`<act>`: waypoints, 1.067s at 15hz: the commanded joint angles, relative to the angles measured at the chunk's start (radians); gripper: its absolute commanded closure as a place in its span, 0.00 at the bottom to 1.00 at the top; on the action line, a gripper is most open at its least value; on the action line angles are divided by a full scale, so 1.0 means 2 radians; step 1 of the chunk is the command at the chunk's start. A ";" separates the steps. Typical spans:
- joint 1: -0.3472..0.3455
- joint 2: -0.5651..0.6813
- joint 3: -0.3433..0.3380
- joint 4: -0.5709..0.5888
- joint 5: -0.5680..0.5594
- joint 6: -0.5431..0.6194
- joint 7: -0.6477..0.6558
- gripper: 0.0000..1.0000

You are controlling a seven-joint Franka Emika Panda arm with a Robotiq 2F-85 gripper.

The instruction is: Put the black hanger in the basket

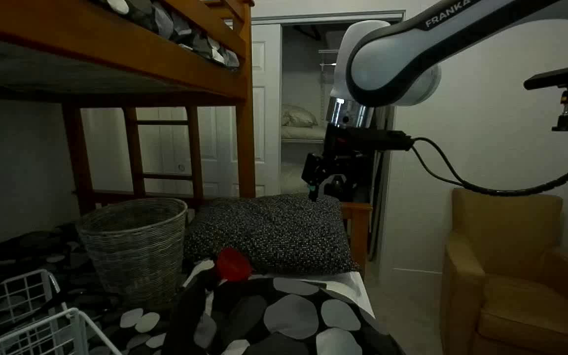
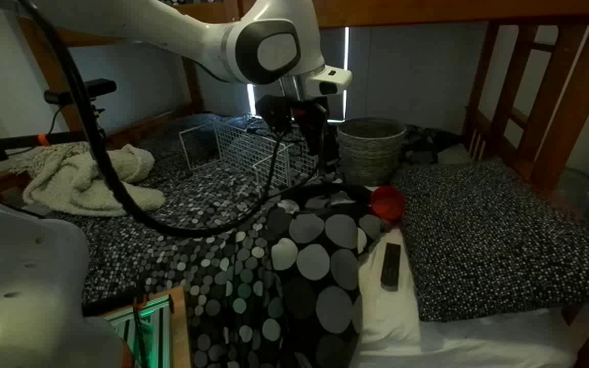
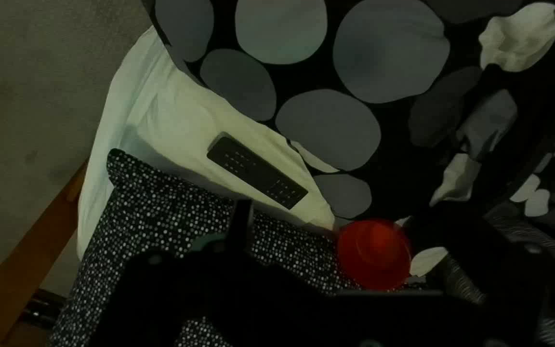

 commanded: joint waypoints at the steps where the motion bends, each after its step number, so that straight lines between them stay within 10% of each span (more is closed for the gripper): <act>1: 0.007 0.001 -0.006 0.001 -0.003 -0.002 0.002 0.00; 10: 0.081 0.166 0.006 0.094 0.079 0.222 -0.126 0.00; 16: 0.093 0.339 0.082 0.230 0.224 0.226 -0.281 0.00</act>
